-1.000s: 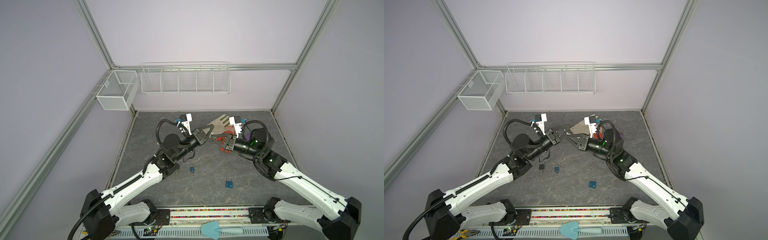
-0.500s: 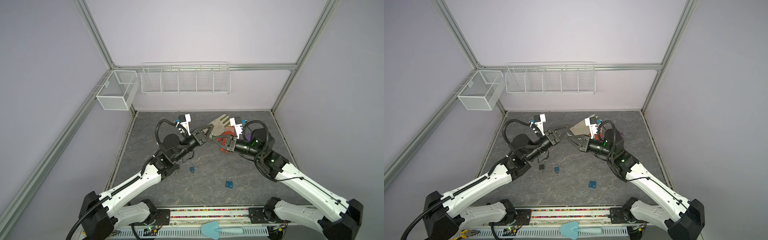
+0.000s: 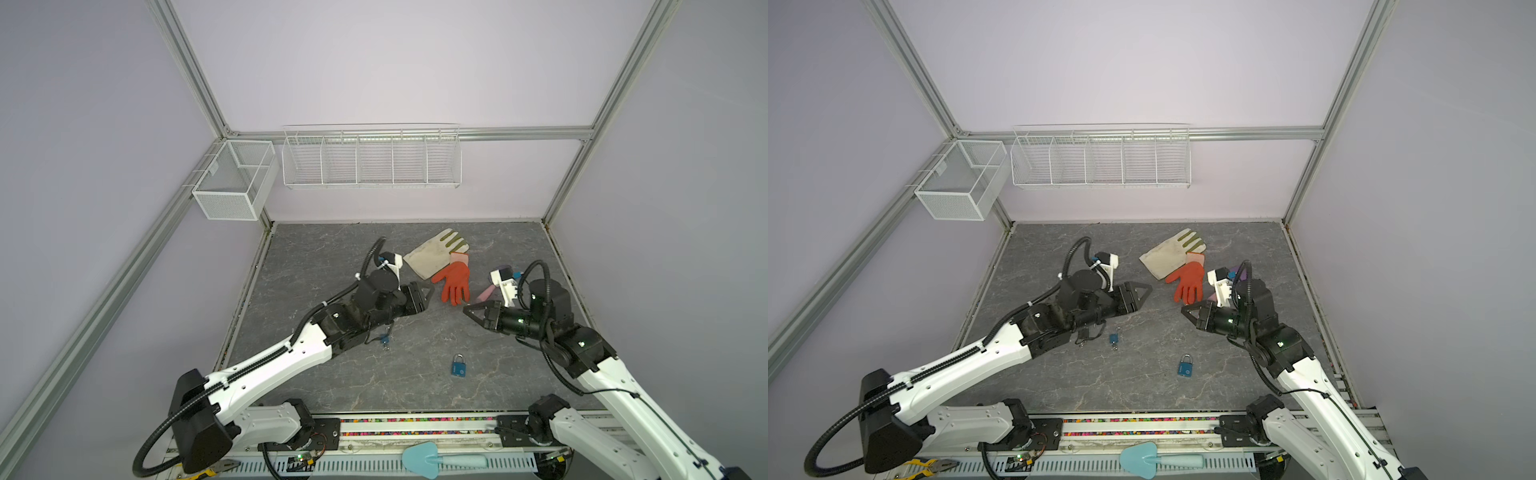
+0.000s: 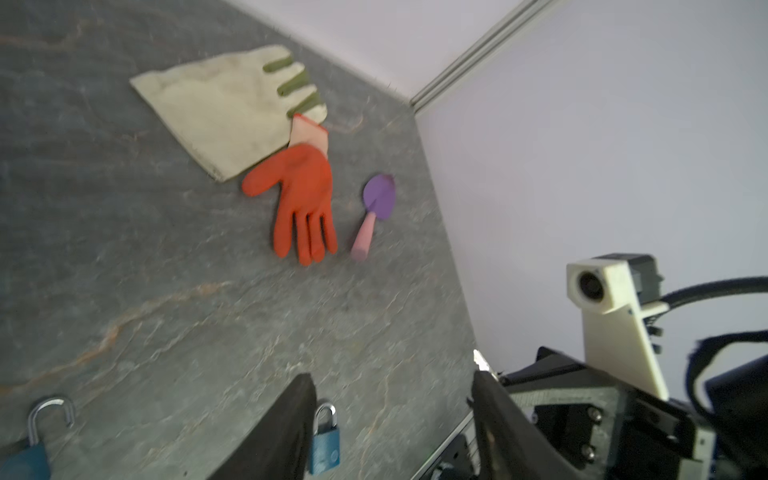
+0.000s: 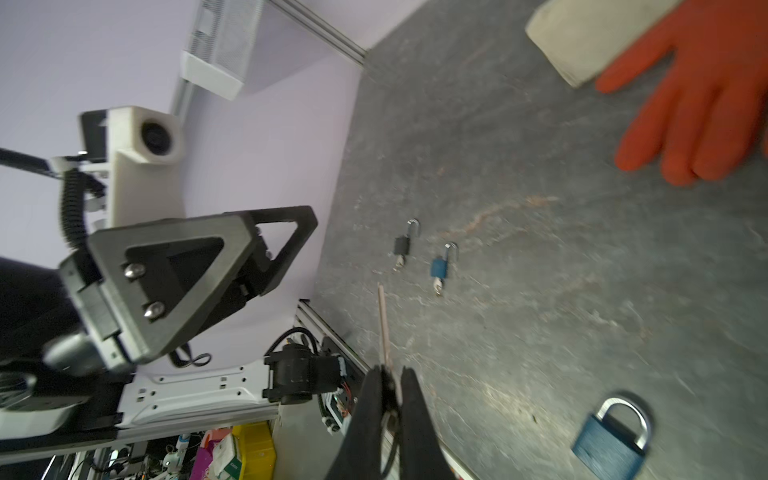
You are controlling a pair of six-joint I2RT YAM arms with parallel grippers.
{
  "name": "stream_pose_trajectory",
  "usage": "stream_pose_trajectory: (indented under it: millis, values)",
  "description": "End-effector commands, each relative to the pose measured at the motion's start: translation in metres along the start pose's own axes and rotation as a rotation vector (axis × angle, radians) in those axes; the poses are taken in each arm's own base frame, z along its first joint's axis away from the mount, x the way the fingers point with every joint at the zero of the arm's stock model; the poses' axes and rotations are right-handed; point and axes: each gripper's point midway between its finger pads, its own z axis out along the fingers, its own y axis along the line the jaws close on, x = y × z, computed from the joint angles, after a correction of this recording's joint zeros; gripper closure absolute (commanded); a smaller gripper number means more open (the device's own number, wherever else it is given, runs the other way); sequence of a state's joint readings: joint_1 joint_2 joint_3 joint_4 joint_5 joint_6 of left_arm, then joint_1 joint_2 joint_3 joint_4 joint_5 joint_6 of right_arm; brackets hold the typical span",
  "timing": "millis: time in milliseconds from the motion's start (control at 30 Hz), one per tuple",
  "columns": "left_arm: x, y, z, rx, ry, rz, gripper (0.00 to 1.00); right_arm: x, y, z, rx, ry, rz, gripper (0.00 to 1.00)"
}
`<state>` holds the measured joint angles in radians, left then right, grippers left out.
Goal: Unlock with the key
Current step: 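Grasp the locked blue padlock with the left gripper while the right lowers the key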
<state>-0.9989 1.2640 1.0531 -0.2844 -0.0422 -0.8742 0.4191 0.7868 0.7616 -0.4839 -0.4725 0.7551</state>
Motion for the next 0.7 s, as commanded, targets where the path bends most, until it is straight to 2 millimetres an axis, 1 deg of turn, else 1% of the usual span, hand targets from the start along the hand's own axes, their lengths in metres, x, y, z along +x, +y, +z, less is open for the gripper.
stream_pose_trajectory:
  millis: [0,33,100,133,200,300,367,400,467,500,667]
  values:
    - [0.05,0.029,0.014,-0.212,0.16,0.112,0.39,0.032,-0.046,-0.01,0.152,0.073,0.075,0.94]
    - [0.062,0.03,0.02,-0.237,0.196,0.133,0.39,0.035,-0.055,-0.013,0.191,0.071,0.087,0.94]
    - [0.092,0.026,0.034,-0.286,0.288,0.201,0.39,0.043,-0.08,-0.02,0.29,0.067,0.133,0.94]
    - [0.104,0.028,0.039,-0.321,0.336,0.215,0.38,0.045,-0.087,-0.021,0.314,0.066,0.153,0.94]
    - [0.134,0.025,0.056,-0.358,0.426,0.263,0.38,0.052,-0.104,-0.023,0.368,0.07,0.203,0.94]
    - [0.166,0.021,0.075,-0.399,0.487,0.333,0.38,0.055,-0.12,-0.027,0.426,0.069,0.237,0.94]
    - [0.18,0.023,0.085,-0.446,0.515,0.369,0.38,0.054,-0.127,-0.032,0.464,0.051,0.243,0.94]
    - [0.188,0.029,0.091,-0.479,0.538,0.374,0.38,0.053,-0.131,-0.035,0.48,0.044,0.246,0.94]
    - [0.196,0.041,0.098,-0.537,0.557,0.375,0.38,0.055,-0.133,-0.034,0.475,0.054,0.248,0.94]
    - [0.2,0.045,0.103,-0.549,0.567,0.378,0.38,0.053,-0.137,-0.035,0.477,0.04,0.272,0.94]
    - [0.216,0.052,0.12,-0.564,0.603,0.36,0.37,0.052,-0.146,-0.035,0.463,0.048,0.308,0.94]
